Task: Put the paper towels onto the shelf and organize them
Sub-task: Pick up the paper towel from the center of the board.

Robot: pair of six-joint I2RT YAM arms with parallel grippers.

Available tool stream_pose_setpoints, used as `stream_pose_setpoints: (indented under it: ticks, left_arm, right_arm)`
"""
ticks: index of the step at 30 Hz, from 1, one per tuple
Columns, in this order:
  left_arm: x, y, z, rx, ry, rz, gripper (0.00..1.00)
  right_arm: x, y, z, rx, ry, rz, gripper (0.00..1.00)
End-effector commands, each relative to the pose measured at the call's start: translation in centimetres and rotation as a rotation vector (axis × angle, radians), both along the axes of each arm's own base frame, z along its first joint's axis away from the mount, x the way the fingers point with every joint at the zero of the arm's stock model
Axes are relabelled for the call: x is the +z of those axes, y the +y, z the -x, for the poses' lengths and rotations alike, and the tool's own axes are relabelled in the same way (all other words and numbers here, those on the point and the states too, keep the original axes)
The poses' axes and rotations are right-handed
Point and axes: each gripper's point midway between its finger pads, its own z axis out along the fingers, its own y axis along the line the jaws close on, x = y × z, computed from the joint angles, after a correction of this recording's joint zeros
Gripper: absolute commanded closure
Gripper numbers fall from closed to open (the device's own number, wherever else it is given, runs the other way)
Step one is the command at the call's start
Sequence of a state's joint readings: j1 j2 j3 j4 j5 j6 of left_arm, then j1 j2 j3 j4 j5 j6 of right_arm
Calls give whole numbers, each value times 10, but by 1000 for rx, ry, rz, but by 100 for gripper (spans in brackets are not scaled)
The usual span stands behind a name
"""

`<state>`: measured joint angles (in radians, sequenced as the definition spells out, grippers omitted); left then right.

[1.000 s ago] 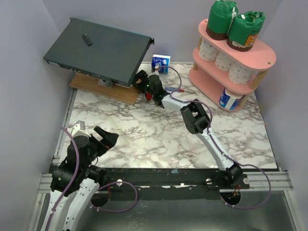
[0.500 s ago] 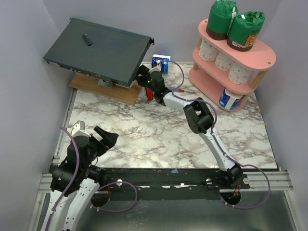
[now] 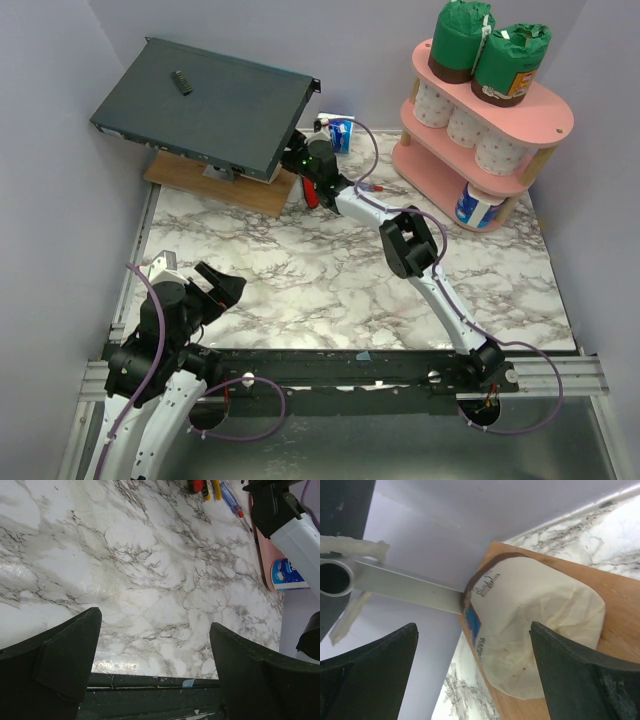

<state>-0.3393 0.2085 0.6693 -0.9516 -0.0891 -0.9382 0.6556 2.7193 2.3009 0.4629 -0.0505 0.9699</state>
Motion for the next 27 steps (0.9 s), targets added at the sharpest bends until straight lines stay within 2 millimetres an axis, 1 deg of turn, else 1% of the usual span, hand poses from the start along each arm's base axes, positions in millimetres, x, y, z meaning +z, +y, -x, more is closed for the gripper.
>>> stream_pose_setpoints:
  ticks: [1,6,10,13,18,27]
  left_arm:
    - [-1,2,-4,8,-2,-20,6]
    - [-2,1,-4,5,1,-16,6]
    - [-3,0,-5,4,2,-14,6]
    - [-4,0,-5,5,5,-12,6]
    - [-4,1,-5,9,3,-13,6]
    - [-6,1,-4,8,8,-9,6]
  right_arm:
    - [-33,3,7,16,56,47,2]
    - [-37,2,11,23,64,42,1]
    - [-40,9,11,57,69,38,1]
    - [-39,14,12,78,68,20,3]
    - [-42,18,13,101,73,2,8]
    - [-58,23,18,137,121,-37,20]
